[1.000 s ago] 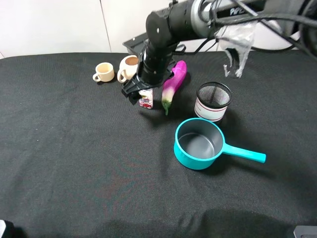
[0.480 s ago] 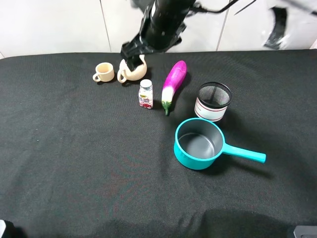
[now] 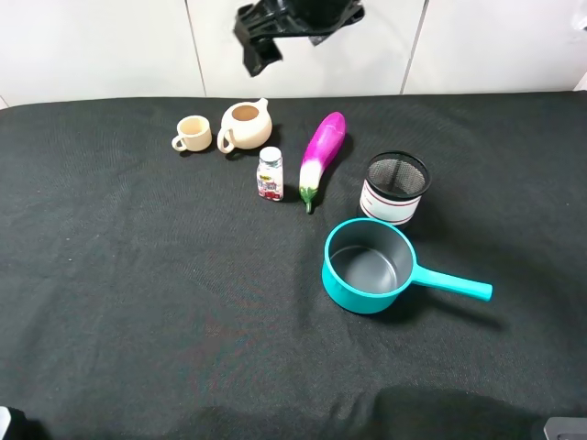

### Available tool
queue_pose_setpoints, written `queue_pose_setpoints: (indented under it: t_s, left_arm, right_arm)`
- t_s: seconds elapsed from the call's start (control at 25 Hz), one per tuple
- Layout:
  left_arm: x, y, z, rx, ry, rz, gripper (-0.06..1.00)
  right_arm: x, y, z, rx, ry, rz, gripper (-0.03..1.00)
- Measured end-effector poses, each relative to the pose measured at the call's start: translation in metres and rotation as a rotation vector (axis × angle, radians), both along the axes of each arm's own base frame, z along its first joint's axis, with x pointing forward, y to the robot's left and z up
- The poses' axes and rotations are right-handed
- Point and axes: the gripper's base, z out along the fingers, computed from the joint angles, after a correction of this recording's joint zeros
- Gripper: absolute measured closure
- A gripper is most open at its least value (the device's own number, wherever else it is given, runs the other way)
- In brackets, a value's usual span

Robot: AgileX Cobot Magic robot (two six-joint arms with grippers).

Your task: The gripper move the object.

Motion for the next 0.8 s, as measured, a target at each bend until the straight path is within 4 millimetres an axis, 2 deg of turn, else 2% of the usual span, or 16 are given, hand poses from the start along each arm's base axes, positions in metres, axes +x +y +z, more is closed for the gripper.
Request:
queue_pose_setpoints:
  t_s: [0.24, 0.48, 0.8]
  left_arm:
    - [0.0, 0.0, 0.0, 0.0, 0.0, 0.0, 0.23]
    - [0.0, 0.0, 0.0, 0.0, 0.0, 0.0, 0.23]
    - [0.0, 0.0, 0.0, 0.0, 0.0, 0.0, 0.23]
  right_arm:
    - [0.023, -0.052, 0.016, 0.008, 0.008, -0.148, 0.31]
    - [0.039, -0.121, 0.043, 0.026, -0.029, -0.316, 0.31]
    - [0.04, -0.21, 0.07, 0.026, -0.039, -0.541, 0.31]
